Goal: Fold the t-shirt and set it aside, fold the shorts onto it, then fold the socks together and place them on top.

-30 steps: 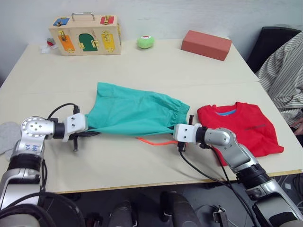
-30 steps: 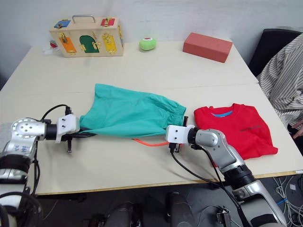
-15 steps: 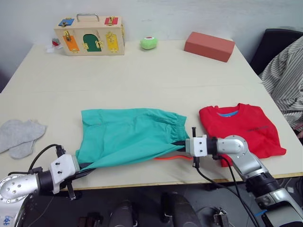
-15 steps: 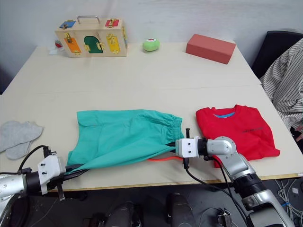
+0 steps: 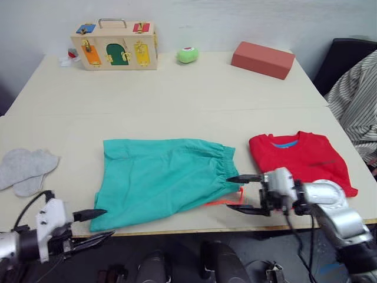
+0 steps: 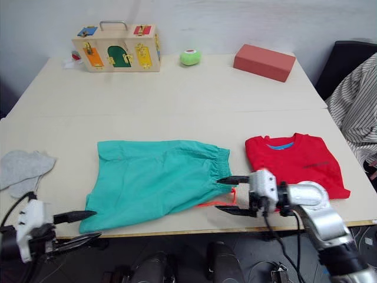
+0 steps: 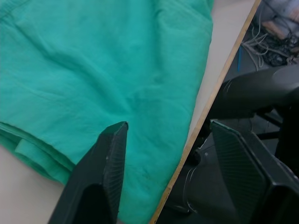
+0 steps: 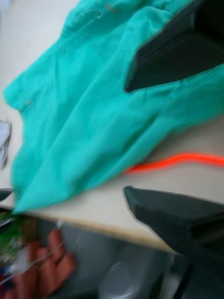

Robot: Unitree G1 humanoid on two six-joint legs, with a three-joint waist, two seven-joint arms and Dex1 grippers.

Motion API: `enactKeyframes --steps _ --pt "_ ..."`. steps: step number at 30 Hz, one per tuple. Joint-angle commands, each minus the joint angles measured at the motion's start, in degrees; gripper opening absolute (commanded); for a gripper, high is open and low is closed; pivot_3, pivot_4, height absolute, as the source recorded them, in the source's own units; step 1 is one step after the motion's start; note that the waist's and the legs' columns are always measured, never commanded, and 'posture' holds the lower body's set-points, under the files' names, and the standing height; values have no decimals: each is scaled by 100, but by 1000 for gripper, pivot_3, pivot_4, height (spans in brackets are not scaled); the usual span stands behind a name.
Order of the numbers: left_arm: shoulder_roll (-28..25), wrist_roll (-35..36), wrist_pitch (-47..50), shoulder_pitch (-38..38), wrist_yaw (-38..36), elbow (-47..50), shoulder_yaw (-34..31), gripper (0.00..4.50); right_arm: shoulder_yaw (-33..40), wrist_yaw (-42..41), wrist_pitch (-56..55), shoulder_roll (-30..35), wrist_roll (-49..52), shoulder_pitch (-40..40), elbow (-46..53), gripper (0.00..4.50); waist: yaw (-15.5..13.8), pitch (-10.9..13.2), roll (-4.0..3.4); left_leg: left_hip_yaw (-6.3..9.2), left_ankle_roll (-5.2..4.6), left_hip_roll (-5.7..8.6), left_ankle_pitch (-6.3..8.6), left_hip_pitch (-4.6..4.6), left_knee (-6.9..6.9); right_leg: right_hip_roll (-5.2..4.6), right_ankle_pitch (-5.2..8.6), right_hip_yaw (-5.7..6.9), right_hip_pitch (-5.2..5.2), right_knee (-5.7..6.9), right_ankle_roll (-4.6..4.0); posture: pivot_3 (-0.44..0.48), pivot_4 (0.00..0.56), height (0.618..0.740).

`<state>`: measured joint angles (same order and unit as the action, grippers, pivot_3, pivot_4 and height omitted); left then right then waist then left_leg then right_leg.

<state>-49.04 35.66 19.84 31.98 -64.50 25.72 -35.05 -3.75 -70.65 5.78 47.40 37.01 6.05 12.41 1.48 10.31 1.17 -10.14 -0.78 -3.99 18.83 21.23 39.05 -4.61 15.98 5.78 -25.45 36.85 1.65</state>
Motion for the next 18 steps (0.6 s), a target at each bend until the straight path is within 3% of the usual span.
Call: enactKeyframes --steps 1,3,4,8,13,15,18 --pt "-392 1516 1256 -266 -91 178 -526 2847 528 315 1246 215 1208 27 826 3826 4 -3 5 6 1 -2 0 -5 0 0 2 2 4 -2 -3 0 150 740" --pt "-539 2064 1636 -889 164 222 -321 2847 504 696 1485 -90 1359 348 987 3826 8 -2 4 11 6 -7 -2 -6 0 4 7 5 5 0 -13 0 150 740" --pt "-528 1990 1624 -1302 337 210 -35 2847 391 941 1560 -286 1234 522 1013 3826 6 -3 4 13 14 -7 -3 -8 -1 6 9 5 5 3 -17 0 150 740" --pt "-136 727 1011 -2927 796 -280 1572 1605 -470 1896 1782 -1152 125 1130 835 2530 5 -12 -17 17 44 2 -20 -12 -22 10 10 5 3 11 -22 0 150 740" --pt "466 -717 12 -3920 622 -1042 3277 19 -1269 3094 960 -2558 -1567 1627 -194 727 36 -13 -14 6 85 1 -46 2 -47 23 16 9 -19 8 -31 0 150 740" --pt "847 -1348 -581 -4207 948 -1647 3613 0 -1591 3209 419 -2725 -2288 1650 -634 17 23 -13 -14 0 86 5 -47 3 -46 24 18 8 -21 8 -33 0 150 740" --pt "1298 -1918 -1138 -4422 1353 -2401 3811 0 -1601 3615 -102 -3054 -2764 1486 -1130 17 17 -15 -10 0 82 3 -46 7 -39 23 18 8 -20 5 -32 0 150 740"
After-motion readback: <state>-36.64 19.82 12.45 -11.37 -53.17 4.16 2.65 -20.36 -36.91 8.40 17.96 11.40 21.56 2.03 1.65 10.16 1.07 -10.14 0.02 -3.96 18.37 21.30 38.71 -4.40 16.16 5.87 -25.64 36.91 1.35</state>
